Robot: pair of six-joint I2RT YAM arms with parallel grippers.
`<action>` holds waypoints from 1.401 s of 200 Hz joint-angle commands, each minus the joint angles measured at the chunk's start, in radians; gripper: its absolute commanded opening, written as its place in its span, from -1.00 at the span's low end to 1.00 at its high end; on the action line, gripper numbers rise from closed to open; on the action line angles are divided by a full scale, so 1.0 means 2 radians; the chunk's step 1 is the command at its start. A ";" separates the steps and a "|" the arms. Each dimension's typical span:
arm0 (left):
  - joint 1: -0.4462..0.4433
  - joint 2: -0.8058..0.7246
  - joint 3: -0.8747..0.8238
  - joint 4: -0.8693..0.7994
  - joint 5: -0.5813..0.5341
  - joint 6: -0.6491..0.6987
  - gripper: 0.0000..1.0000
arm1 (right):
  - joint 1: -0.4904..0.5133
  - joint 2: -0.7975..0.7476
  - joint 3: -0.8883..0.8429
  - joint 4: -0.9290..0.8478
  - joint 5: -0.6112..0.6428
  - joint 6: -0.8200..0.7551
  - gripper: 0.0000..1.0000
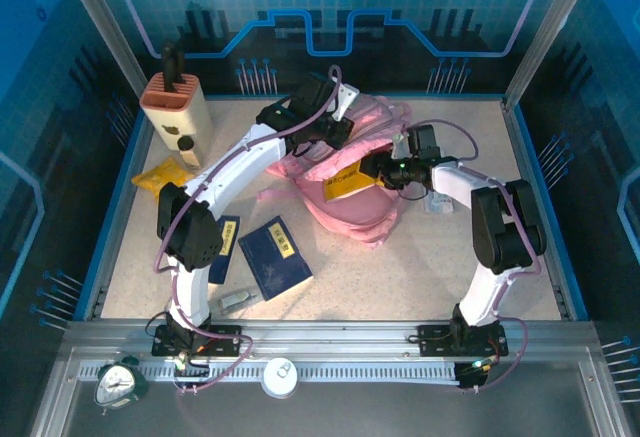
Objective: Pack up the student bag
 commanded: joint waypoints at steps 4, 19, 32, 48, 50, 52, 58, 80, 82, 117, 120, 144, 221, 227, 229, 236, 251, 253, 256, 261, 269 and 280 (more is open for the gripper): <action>-0.001 -0.040 0.013 0.056 0.006 -0.012 -1.00 | 0.004 -0.042 -0.007 -0.058 0.052 -0.039 0.34; -0.002 -0.042 0.003 0.064 0.005 -0.014 -1.00 | 0.009 -0.077 -0.027 -0.091 0.089 -0.053 0.44; -0.001 -0.042 -0.003 0.068 0.001 -0.015 -1.00 | 0.015 -0.100 -0.042 -0.114 0.116 -0.061 0.46; 0.000 -0.039 -0.006 0.068 -0.002 -0.017 -1.00 | 0.023 -0.118 -0.058 -0.143 0.146 -0.073 0.45; -0.001 -0.038 -0.006 0.068 -0.003 -0.017 -1.00 | 0.024 -0.120 -0.061 -0.144 0.149 -0.073 0.44; -0.001 -0.039 -0.006 0.068 -0.004 -0.017 -1.00 | 0.025 -0.121 -0.065 -0.144 0.152 -0.073 0.42; -0.001 -0.037 -0.007 0.068 -0.005 -0.018 -1.00 | 0.026 -0.124 -0.073 -0.141 0.155 -0.073 0.37; -0.001 -0.036 -0.013 0.076 -0.004 -0.021 -1.00 | 0.037 -0.118 -0.099 -0.102 0.135 -0.055 0.04; -0.001 -0.036 -0.014 0.077 -0.004 -0.020 -1.00 | 0.039 -0.116 -0.099 -0.099 0.135 -0.053 0.02; -0.001 -0.022 -0.001 0.066 -0.003 -0.027 -1.00 | 0.069 -0.066 -0.092 -0.021 0.141 -0.028 -0.35; 0.000 -0.021 -0.001 0.065 -0.003 -0.027 -1.00 | 0.070 -0.061 -0.090 -0.013 0.143 -0.027 -0.36; -0.001 -0.019 -0.004 0.067 0.001 -0.028 -1.00 | 0.071 -0.035 -0.066 0.030 0.154 -0.029 -0.39; -0.001 -0.021 -0.042 0.056 -0.005 -0.052 -1.00 | 0.076 -0.176 -0.111 -0.101 0.181 -0.082 0.02; -0.001 -0.019 -0.048 0.057 -0.005 -0.058 -1.00 | 0.076 -0.196 -0.125 -0.117 0.186 -0.085 0.06; -0.001 -0.018 -0.049 0.057 -0.003 -0.059 -1.00 | 0.077 -0.203 -0.128 -0.122 0.186 -0.087 0.07; -0.001 -0.016 -0.054 0.057 0.002 -0.063 -1.00 | 0.077 -0.223 -0.135 -0.139 0.190 -0.091 0.10; -0.003 -0.013 -0.074 0.059 0.007 -0.070 -1.00 | 0.078 -0.269 -0.141 -0.184 0.206 -0.094 0.21; -0.005 -0.013 -0.077 0.059 0.008 -0.071 -1.00 | 0.077 -0.275 -0.141 -0.190 0.208 -0.094 0.23; -0.005 -0.013 -0.082 0.060 0.010 -0.071 -0.97 | 0.077 -0.283 -0.142 -0.198 0.211 -0.094 0.26; -0.006 -0.014 -0.091 0.062 0.012 -0.072 -0.89 | 0.077 -0.294 -0.141 -0.208 0.211 -0.095 0.30; -0.009 -0.017 -0.105 0.064 0.014 -0.075 -0.76 | 0.077 -0.311 -0.139 -0.225 0.207 -0.098 0.36; -0.011 -0.024 -0.117 0.062 0.023 -0.082 -0.62 | 0.078 -0.327 -0.133 -0.246 0.199 -0.101 0.43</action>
